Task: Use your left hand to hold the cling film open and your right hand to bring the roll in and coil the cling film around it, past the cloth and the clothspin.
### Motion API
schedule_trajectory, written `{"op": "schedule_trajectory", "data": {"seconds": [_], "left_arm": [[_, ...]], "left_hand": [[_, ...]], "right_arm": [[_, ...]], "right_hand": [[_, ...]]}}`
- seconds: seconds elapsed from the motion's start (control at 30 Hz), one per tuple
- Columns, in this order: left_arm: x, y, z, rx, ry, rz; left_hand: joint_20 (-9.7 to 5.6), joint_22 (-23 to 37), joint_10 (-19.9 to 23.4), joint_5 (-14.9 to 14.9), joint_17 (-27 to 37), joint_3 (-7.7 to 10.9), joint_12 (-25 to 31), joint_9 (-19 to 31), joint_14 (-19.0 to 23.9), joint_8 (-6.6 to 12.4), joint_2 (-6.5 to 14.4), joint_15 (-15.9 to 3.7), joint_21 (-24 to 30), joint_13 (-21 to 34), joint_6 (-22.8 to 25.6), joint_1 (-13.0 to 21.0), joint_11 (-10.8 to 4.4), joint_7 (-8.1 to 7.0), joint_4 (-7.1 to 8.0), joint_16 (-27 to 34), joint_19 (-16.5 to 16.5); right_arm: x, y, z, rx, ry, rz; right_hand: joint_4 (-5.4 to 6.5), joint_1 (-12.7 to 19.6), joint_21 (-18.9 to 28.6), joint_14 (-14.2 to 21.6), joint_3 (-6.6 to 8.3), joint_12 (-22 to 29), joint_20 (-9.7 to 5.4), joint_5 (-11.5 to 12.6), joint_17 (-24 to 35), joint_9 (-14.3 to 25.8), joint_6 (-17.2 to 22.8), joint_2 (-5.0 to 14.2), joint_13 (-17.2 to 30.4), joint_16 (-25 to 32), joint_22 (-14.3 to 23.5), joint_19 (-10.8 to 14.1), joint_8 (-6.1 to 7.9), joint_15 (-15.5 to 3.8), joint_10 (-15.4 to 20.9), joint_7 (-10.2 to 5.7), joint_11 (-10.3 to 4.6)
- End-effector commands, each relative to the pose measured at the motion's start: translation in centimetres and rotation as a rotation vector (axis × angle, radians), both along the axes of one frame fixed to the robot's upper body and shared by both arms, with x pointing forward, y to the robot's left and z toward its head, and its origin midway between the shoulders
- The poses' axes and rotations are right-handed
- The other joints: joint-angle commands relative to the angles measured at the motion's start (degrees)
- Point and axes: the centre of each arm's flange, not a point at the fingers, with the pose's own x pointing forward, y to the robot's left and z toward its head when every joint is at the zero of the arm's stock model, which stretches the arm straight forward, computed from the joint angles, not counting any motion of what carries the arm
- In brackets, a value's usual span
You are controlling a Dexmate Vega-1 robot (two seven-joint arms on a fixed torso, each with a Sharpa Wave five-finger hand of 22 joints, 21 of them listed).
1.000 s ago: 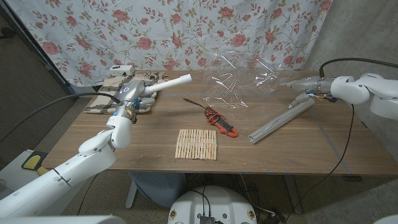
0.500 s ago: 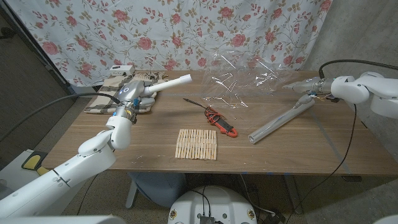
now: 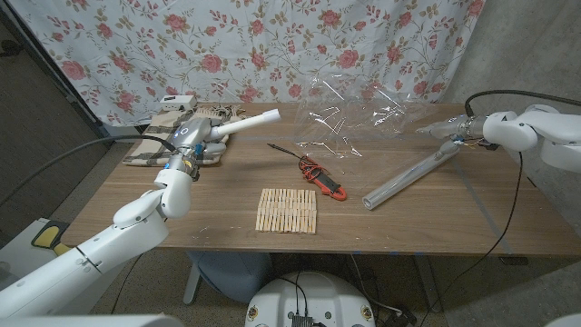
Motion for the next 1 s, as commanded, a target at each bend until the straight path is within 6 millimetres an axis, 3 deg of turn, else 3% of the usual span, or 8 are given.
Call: {"op": "schedule_trajectory", "data": {"seconds": [0.03,0.3,0.4,0.53,0.7,0.83,1.0], "left_arm": [[-0.1,-0.1,-0.1,0.007,0.002,0.002],[0.0,-0.1,-0.1,0.014,0.014,-0.001],[-0.1,-0.1,-0.2,0.008,0.016,-0.003],[0.0,-0.2,-0.3,0.01,0.023,-0.006],[0.0,-0.2,-0.4,0.005,0.022,-0.004],[-0.1,-0.2,-0.4,0.004,0.021,-0.005],[-0.1,-0.2,-0.5,0.002,0.022,-0.005]], "left_hand": [[-0.13,0.28,3.38,0.47,0.06,0.32,11.72,5.28,-0.14,14.53,-0.06,0.09,0.15,6.9,0.25,-0.33,-0.17,-0.01,-0.06,0.34,0.03],[-0.09,0.35,3.39,0.48,0.02,0.3,11.71,5.27,-0.03,14.52,0.03,0.07,0.21,6.9,0.2,-0.29,-0.18,0.01,-0.02,0.3,0.17],[-0.07,0.29,3.39,0.48,0.01,0.29,11.71,5.28,0.0,14.52,0.03,0.08,0.09,6.9,0.22,-0.31,-0.17,-0.02,-0.02,0.31,0.1],[-0.12,0.51,3.42,0.53,0.02,0.32,11.72,5.28,-0.02,14.53,0.01,0.09,0.21,6.9,0.26,-0.37,-0.17,-0.05,0.01,0.31,0.15],[-0.12,0.24,3.43,0.55,0.04,0.34,11.71,5.27,-0.02,14.52,0.02,0.09,0.0,6.9,0.25,-0.38,-0.17,0.0,0.01,0.32,0.13],[-0.14,0.18,3.42,0.53,0.05,0.33,11.71,5.28,-0.04,14.53,-0.02,0.08,0.02,6.9,0.26,-0.33,-0.16,-0.03,-0.04,0.33,0.21],[-0.09,0.23,3.42,0.53,0.04,0.29,11.71,5.28,-0.03,14.52,0.0,0.08,0.04,6.9,0.27,-0.33,-0.16,-0.03,-0.03,0.33,0.11]], "right_arm": [[0.8,-0.2,-0.6,-0.028,0.012,-0.018],[1.3,-0.3,-0.9,-0.044,0.034,-0.028],[1.4,-0.3,-0.9,-0.054,0.044,-0.036],[1.5,-0.5,-0.9,-0.062,0.05,-0.051],[1.6,-0.7,-1.0,-0.069,0.049,-0.06],[1.8,-0.7,-1.1,-0.074,0.044,-0.062],[2.1,-0.7,-1.3,-0.078,0.052,-0.055]], "right_hand": [[-0.17,1.71,0.3,0.24,1.2,0.16,-0.48,0.85,0.23,0.21,-0.95,0.16,0.2,0.26,0.07,0.4,0.06,-0.4,0.0,-0.06,-0.76],[-0.08,2.87,0.19,0.23,2.15,0.43,-0.6,1.61,0.32,0.23,-0.91,0.07,0.27,0.27,0.05,0.08,0.01,-0.55,0.43,0.23,-1.07],[0.16,3.13,0.19,0.25,2.5,0.65,-0.63,1.86,0.38,0.26,1.25,-0.6,0.33,0.27,0.05,0.02,0.77,-0.68,0.75,-0.53,-1.6],[0.48,3.33,0.53,1.21,3.05,1.13,-2.09,2.14,0.57,0.27,2.96,-1.25,0.43,0.66,0.1,0.91,1.23,-1.77,1.69,-1.18,-2.66],[0.57,3.45,0.64,1.38,3.35,1.43,-3.23,2.28,0.67,0.28,3.51,-1.4,0.48,0.72,0.14,1.26,1.35,-1.8,2.3,-1.27,-2.72],[0.81,3.48,1.25,3.1,3.93,2.1,-5.01,2.52,0.97,0.28,4.25,-1.61,0.65,1.37,0.32,3.03,1.38,-2.07,3.59,-1.41,-3.07],[0.94,3.39,1.48,3.81,4.23,2.7,-5.54,2.63,1.22,0.28,4.7,-1.8,0.83,1.61,0.36,4.04,1.35,-2.49,4.59,-1.41,-3.28]]}}
